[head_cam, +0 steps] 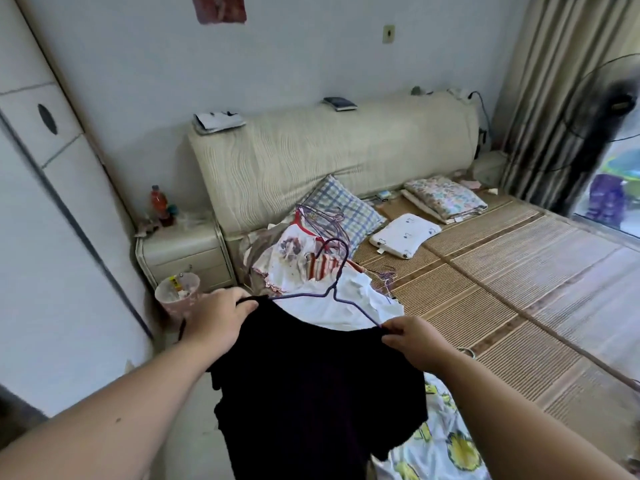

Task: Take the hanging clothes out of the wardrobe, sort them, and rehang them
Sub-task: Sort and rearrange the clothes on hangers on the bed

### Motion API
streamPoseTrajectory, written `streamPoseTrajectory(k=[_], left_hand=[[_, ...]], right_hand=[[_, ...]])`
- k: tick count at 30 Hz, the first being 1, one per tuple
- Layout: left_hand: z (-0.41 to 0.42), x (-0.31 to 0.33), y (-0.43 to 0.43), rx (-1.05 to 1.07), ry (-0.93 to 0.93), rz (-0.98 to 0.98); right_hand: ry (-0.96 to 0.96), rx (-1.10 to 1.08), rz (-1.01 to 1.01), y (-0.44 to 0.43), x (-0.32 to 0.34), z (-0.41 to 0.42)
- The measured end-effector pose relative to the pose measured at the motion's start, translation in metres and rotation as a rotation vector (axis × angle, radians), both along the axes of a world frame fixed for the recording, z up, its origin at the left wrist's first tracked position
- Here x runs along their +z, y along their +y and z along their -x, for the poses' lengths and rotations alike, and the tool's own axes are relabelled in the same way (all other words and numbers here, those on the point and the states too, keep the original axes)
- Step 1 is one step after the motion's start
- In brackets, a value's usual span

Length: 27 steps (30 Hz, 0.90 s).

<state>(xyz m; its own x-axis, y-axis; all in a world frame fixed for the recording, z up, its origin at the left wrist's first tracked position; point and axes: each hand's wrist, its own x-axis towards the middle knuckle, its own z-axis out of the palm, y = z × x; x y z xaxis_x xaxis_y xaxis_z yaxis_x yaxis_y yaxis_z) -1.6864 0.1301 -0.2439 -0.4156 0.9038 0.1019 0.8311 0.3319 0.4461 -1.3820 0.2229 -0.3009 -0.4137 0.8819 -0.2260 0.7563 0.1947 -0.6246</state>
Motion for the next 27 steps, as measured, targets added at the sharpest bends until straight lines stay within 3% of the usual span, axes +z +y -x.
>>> streamPoseTrajectory(k=[9,16,22,27], left_hand=[[0.067,-0.061,0.208,-0.178,0.08,0.105],[0.109,-0.136,0.406,-0.415,0.028,0.167],[0.098,-0.202,0.532,-0.581,-0.033,0.244],[0.073,-0.284,0.602,-0.688,0.017,0.344]], right_hand=[[-0.221,-0.135,0.049,0.134,-0.055,0.066],[-0.219,-0.455,0.114,0.256,-0.116,0.118],[-0.256,-0.684,0.086,0.33,-0.17,0.126],[-0.271,-0.768,0.245,0.372,-0.233,0.121]])
